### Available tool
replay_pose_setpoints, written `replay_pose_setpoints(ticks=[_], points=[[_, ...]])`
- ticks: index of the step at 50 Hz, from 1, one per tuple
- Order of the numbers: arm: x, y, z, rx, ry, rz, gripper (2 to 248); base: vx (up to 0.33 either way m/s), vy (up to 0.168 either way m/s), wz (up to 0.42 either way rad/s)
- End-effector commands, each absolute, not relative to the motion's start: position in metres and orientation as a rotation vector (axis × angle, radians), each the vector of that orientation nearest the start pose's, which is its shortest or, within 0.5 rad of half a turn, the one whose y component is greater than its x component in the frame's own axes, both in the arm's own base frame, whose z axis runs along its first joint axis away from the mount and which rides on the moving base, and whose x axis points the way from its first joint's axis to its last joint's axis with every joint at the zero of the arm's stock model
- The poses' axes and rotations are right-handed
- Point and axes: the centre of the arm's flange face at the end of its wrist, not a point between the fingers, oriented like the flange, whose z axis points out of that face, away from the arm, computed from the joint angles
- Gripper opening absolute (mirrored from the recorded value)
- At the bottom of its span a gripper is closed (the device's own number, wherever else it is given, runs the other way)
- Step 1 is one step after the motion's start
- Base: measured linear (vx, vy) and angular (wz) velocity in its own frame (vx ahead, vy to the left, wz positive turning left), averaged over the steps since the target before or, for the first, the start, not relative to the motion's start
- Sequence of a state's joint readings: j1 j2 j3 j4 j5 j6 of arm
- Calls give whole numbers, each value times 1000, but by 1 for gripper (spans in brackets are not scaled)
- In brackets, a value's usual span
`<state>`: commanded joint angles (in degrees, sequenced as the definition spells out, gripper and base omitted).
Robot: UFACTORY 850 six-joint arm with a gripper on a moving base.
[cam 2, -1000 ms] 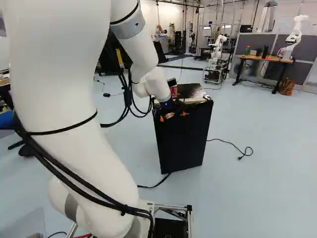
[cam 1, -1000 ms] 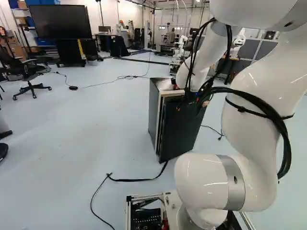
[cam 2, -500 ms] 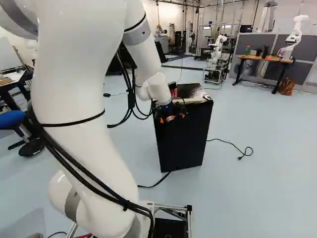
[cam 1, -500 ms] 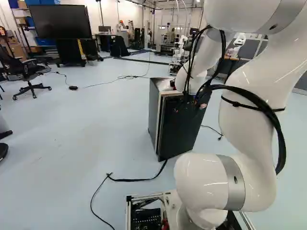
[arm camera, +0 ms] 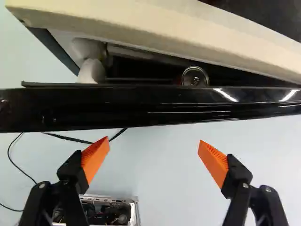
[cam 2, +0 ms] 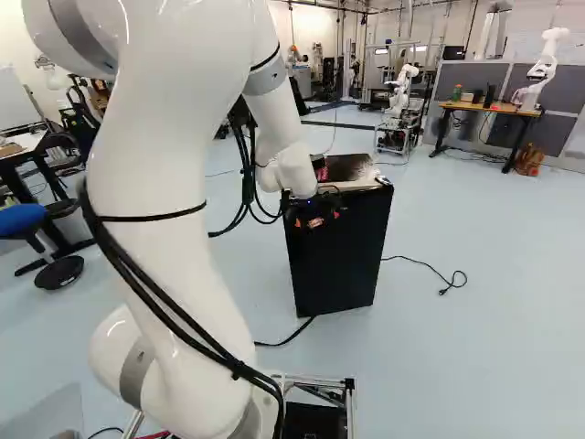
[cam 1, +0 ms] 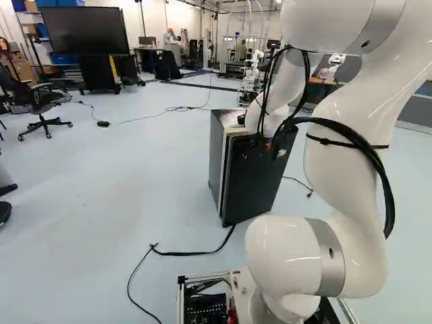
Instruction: Grab a drink from the fridge
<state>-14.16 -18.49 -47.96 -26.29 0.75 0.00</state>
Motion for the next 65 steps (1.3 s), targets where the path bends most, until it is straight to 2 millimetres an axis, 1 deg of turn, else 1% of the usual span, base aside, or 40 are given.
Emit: replay_pose_setpoints(ticks=[27, 65], points=[[503, -121, 363, -3129, -357, -995, 247, 0, 0, 0], [507, -120, 366, -3093, -364, -1082, 247, 0, 0, 0]])
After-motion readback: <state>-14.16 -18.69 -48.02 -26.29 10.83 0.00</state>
